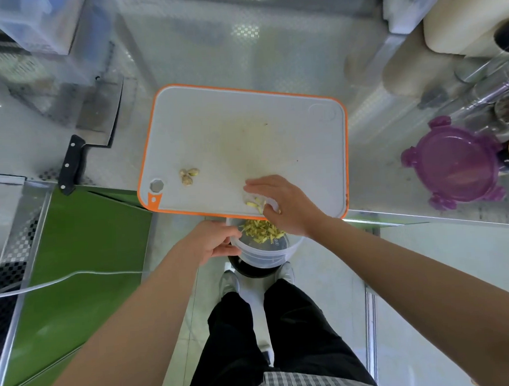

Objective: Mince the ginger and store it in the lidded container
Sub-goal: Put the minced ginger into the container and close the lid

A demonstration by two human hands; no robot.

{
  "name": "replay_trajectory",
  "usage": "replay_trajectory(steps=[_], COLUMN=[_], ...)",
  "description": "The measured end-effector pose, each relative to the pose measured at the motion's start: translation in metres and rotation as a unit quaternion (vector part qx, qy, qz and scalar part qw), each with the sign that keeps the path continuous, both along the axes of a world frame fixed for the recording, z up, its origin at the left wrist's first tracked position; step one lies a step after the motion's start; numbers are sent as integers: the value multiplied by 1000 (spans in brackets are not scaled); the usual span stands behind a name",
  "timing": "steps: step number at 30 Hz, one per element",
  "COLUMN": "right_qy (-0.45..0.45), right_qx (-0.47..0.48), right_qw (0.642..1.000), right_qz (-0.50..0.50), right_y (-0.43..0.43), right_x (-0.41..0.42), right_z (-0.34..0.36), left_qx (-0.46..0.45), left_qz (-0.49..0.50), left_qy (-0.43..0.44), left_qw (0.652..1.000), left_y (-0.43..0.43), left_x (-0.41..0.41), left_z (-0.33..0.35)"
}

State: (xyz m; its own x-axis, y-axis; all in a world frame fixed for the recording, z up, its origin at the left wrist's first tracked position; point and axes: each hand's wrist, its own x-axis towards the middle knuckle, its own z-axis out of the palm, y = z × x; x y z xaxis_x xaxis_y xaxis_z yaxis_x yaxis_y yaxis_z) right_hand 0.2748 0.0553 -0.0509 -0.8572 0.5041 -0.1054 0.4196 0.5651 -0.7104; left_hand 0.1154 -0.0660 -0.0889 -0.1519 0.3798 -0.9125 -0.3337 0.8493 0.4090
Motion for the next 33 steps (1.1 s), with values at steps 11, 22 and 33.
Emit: replay_trajectory(steps=[11, 22, 33], right_qy=[18, 21, 19], right_qx=[-17, 32, 18], right_qw=[999, 995, 999], right_qz=[-34, -90, -48], right_y=[-26, -42, -44], right_x=[23, 52, 46], right_z=[4, -4, -2], left_qx=[-4, -4, -2], left_qz=[6, -1, -7], left_qy=[11, 7, 13], left_qw=[1000, 1000, 1000], left_y=[1, 1, 1], left_x=[8, 18, 19], left_z=[4, 10, 11])
